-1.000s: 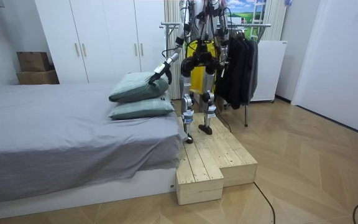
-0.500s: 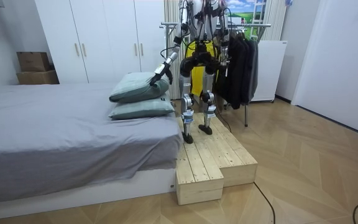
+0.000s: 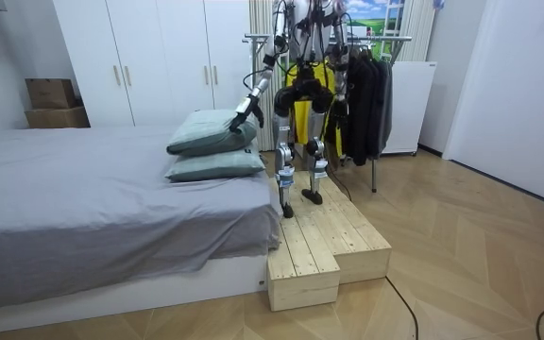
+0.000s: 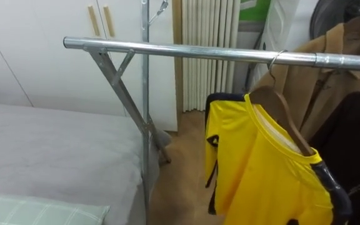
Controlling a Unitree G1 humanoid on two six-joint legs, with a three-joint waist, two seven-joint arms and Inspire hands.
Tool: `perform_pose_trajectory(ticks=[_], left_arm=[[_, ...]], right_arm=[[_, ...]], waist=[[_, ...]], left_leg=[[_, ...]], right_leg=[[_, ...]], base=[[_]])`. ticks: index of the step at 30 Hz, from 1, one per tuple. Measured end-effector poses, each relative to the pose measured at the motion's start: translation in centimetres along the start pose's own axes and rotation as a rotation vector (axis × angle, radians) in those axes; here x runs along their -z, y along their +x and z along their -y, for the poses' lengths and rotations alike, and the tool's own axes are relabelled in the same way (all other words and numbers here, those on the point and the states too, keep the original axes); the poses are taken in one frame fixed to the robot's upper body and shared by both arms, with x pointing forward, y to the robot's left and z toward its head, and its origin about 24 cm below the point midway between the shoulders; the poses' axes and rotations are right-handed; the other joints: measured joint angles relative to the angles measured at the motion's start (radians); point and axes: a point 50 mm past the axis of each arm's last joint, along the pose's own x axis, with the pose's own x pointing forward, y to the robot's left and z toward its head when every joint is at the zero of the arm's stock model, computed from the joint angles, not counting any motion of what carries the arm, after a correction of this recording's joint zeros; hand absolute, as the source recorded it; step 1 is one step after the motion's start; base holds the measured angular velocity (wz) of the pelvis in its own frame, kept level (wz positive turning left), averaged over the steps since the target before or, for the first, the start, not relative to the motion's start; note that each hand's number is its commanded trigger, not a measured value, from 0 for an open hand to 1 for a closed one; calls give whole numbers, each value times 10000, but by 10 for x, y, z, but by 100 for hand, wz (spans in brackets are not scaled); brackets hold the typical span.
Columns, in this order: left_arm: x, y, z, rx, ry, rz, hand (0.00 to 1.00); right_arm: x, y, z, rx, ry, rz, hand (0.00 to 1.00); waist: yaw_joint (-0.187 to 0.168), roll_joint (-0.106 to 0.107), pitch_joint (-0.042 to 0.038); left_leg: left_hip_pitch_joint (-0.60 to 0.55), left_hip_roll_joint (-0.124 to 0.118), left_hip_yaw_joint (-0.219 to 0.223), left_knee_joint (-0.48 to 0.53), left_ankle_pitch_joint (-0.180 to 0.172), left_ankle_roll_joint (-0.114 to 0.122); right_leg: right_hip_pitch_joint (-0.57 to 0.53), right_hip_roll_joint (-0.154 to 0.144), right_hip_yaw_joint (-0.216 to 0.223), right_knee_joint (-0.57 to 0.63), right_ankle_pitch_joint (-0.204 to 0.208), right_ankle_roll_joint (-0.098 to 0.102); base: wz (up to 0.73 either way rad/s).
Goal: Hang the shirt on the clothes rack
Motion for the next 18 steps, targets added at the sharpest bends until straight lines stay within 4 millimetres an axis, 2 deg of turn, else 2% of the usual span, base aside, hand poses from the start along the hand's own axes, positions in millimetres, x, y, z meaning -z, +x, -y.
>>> perform_pose_trajectory(ticks=[3, 8, 10, 11, 12, 13, 15, 16, 17, 18], left_arm=[[-5, -1, 4, 278, 530, 244, 0], [-17, -3, 10, 540, 1674, 922, 0], [-19, -4, 12, 599, 2397, 1143, 0], [-24, -4, 13, 613, 2663, 1363, 0], [-29, -5, 13, 569, 2757, 1513, 0], [-40, -6, 13, 472, 2958, 1835, 0], [-50, -8, 17, 414, 3320, 2234, 0], [-51, -8, 17, 399, 3342, 2269, 0], [-51, -9, 18, 399, 3382, 2285, 0], [-52, -9, 17, 383, 3347, 2302, 0]], right_arm=[[3, 0, -4, -412, -552, -347, 0], [2, 0, -3, -914, -980, -589, 0], [-3, 2, 1, -842, -976, -581, 0], [-4, 2, 4, -795, -830, -634, 0], [-3, 2, 4, -787, -724, -692, 0], [0, 2, 4, -805, -662, -867, 0], [2, 2, 7, -792, -585, -957, 0], [1, 3, 8, -766, -540, -939, 0], [-2, 3, 11, -704, -457, -890, 0], [-1, 3, 11, -696, -253, -920, 0]], waist=[[46, 140, 44], [209, 253, -2], [190, 297, -5], [154, 353, -36], [143, 341, -31], [123, 316, -25], [174, 195, -13], [185, 174, -26], [196, 129, -29], [182, 77, -45]], left_leg=[[-238, -7, -189, 199, -49, -26], [-860, -154, -657, 530, -10, -35], [-1098, -189, -733, 698, 31, -25], [-1311, -200, -699, 841, 110, -12], [-1395, -217, -647, 877, 192, 7], [-1486, -259, -434, 889, 386, 53], [-1549, -278, 606, 813, 794, 184], [-1575, -260, 937, 811, 879, 247], [-1587, -132, 1553, 908, 924, 312], [-1563, 18, 2133, 1261, 804, 387]], right_leg=[[-130, -94, -279, 147, -88, -40], [-635, -387, -813, 778, -423, -93], [-757, -542, -1099, 916, -511, -111], [-730, -653, -1420, 936, -568, -108], [-722, -748, -1656, 953, -617, -108], [-599, -963, -2111, 982, -738, -98], [-362, -1410, -2896, 983, -951, -88], [-334, -1489, -3071, 988, -1017, -111], [-242, -1665, -3496, 980, -1062, -130], [-73, -1810, -3972, 975, -1109, -133]], base=[[15], [35], [48], [67], [109], [121], [121], [92], [92], [96]])
